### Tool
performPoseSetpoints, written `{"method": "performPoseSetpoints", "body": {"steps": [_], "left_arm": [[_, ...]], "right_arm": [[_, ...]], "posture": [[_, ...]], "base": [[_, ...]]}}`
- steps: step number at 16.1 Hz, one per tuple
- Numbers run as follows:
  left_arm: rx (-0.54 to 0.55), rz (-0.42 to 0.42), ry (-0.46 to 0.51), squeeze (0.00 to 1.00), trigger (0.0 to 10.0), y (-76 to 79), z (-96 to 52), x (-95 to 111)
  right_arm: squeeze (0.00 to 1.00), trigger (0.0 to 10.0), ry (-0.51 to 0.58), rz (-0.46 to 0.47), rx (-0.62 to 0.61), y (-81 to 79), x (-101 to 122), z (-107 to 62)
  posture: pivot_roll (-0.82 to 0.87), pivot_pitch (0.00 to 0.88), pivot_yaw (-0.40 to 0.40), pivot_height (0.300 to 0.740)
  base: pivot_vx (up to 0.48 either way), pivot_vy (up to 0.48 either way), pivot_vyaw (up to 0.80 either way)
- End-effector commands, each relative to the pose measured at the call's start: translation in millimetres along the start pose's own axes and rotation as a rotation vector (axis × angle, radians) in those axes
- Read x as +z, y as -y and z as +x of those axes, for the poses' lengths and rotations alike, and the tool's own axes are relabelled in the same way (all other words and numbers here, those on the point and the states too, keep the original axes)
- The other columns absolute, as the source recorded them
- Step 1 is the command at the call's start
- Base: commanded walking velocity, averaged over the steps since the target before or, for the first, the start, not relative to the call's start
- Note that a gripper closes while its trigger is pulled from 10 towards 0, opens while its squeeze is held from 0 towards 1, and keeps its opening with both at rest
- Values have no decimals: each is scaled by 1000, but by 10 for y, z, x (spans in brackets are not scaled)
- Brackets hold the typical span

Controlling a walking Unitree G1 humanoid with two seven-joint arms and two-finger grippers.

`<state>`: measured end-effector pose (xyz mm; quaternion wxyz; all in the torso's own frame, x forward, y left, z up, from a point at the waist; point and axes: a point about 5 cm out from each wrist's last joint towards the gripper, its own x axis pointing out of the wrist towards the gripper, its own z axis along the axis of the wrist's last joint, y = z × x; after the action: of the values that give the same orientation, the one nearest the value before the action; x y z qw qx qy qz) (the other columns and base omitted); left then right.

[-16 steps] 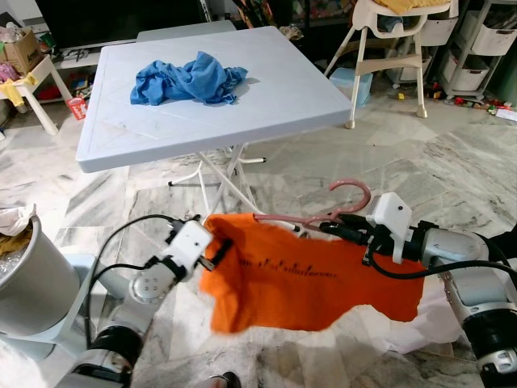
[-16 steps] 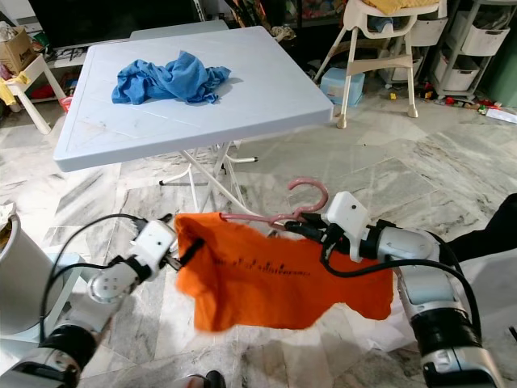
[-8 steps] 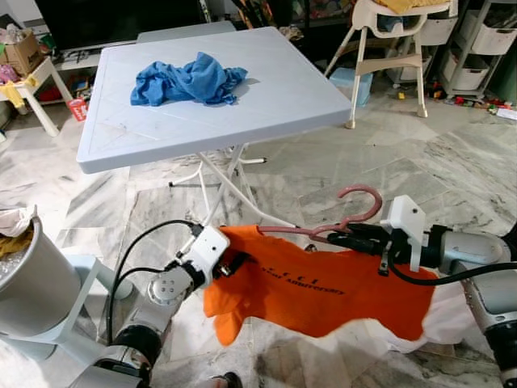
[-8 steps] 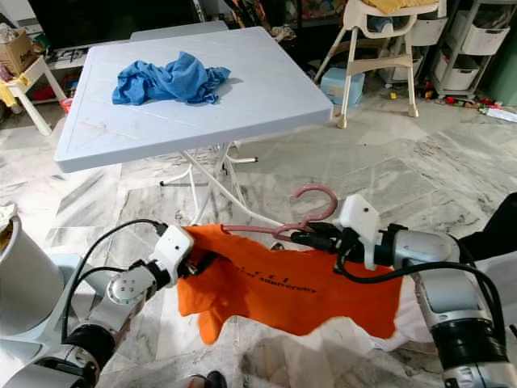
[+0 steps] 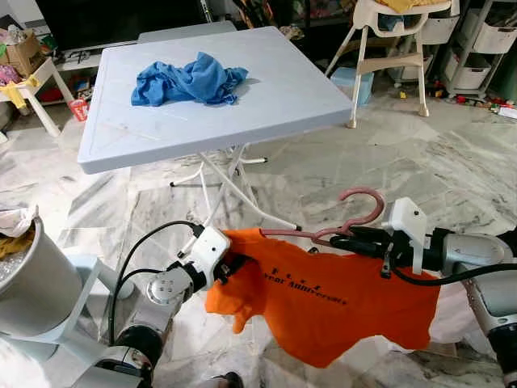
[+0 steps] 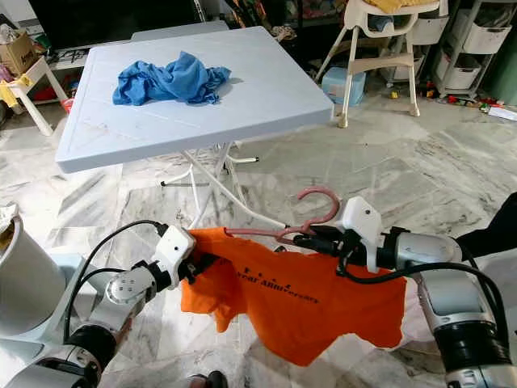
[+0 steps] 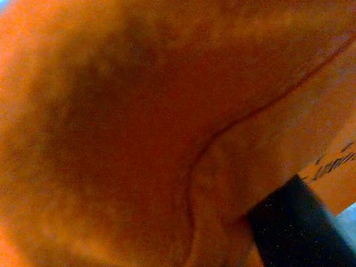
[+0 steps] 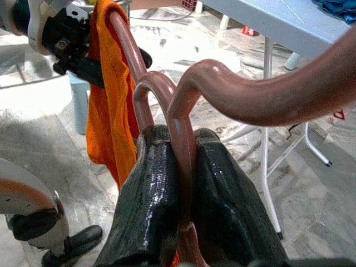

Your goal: Hang hanger

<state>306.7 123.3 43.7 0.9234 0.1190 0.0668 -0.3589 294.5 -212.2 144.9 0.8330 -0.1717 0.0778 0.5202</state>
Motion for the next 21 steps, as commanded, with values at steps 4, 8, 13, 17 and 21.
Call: {"method": "performPoseSetpoints", "body": {"steps": [4,8,13,17,21], "left_arm": [[15,2,5,0,0,-30,-22,6],[79,30,1,0,0,-155,-64,31],[179,31,-14,0,0,-328,-212,-16],[291,-1,3,0,0,-462,-362,-40],[339,-74,-35,0,0,-371,-477,-227]], "right_arm": [[0,0,18,-58,7,26,103,37],[0,0,-15,-54,-9,31,19,-12],[0,0,-40,-47,-41,81,-64,-55],[0,0,-56,-41,-102,168,-142,-81],[0,0,-44,-39,-162,262,-154,-107]], "posture": [[-160,46,111,740],[-155,47,113,740],[-143,42,106,740],[-128,40,98,740],[-122,43,98,740]], "base": [[0,0,0],[0,0,0],[0,0,0],[0,0,0],[0,0,0]]}}
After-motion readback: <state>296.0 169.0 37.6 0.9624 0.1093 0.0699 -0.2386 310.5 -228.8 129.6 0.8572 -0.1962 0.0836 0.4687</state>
